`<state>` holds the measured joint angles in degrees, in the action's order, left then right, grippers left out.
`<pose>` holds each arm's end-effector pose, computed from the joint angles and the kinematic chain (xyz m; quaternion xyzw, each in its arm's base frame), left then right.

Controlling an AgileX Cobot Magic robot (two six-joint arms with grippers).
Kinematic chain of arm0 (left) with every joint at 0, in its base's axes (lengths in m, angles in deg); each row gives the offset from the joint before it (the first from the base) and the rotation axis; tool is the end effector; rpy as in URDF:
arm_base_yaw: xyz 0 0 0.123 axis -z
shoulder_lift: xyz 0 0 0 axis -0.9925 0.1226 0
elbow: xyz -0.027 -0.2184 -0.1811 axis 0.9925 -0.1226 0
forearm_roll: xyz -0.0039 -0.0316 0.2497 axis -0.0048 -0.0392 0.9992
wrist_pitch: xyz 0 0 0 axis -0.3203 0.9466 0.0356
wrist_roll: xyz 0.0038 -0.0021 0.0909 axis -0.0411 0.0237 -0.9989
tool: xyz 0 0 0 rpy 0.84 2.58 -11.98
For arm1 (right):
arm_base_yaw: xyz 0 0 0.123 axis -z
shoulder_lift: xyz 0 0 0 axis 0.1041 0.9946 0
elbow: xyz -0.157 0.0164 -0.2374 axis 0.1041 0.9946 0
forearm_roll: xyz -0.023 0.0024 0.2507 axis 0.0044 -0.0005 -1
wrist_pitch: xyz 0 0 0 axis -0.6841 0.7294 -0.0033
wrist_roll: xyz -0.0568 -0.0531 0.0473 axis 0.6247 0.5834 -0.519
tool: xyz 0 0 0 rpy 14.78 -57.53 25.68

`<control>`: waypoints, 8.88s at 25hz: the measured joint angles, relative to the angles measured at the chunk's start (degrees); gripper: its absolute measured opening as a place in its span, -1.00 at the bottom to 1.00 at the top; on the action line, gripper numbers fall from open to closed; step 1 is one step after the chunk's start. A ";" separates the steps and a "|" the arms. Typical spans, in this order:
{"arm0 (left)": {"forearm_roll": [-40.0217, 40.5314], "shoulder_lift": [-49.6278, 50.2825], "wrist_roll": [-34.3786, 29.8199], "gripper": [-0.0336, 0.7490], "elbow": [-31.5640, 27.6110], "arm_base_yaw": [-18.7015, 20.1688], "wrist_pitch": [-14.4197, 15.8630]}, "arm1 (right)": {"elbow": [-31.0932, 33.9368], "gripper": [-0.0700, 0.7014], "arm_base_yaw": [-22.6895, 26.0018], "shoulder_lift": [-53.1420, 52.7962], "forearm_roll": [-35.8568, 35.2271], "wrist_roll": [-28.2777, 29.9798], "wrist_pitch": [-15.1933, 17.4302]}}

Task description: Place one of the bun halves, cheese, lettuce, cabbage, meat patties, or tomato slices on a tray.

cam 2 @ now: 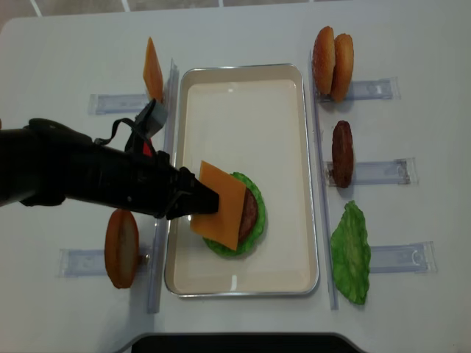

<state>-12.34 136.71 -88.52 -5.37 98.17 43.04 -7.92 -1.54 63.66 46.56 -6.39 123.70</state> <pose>0.2187 -0.1253 0.1701 0.1017 0.8996 -0.4080 0.1177 -0.0101 0.0044 0.2730 0.0086 0.8685 -0.0099 0.4956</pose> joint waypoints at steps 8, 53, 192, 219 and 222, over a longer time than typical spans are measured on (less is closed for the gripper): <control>0.00 0.00 0.00 -0.81 0.00 0.00 -0.21 | 0.00 -0.08 0.00 0.00 0.00 0.00 0.00; 2.37 0.00 2.75 -0.84 0.00 0.00 -0.28 | 0.00 -0.08 0.00 0.00 0.00 0.00 0.00; 50.46 4.95 46.41 -0.14 31.44 0.00 12.53 | 0.00 -0.08 0.00 0.00 0.00 0.00 0.00; 75.34 -3.05 52.71 -0.14 38.96 -18.35 23.76 | 0.00 -0.08 0.00 0.00 0.00 0.00 0.00; 75.25 -8.20 52.07 -0.14 37.00 -18.35 23.87 | 0.00 -0.08 0.00 0.00 0.00 0.00 0.00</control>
<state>62.91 128.51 -36.45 31.63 79.81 66.91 -7.92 -1.54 63.66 46.56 -6.39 123.70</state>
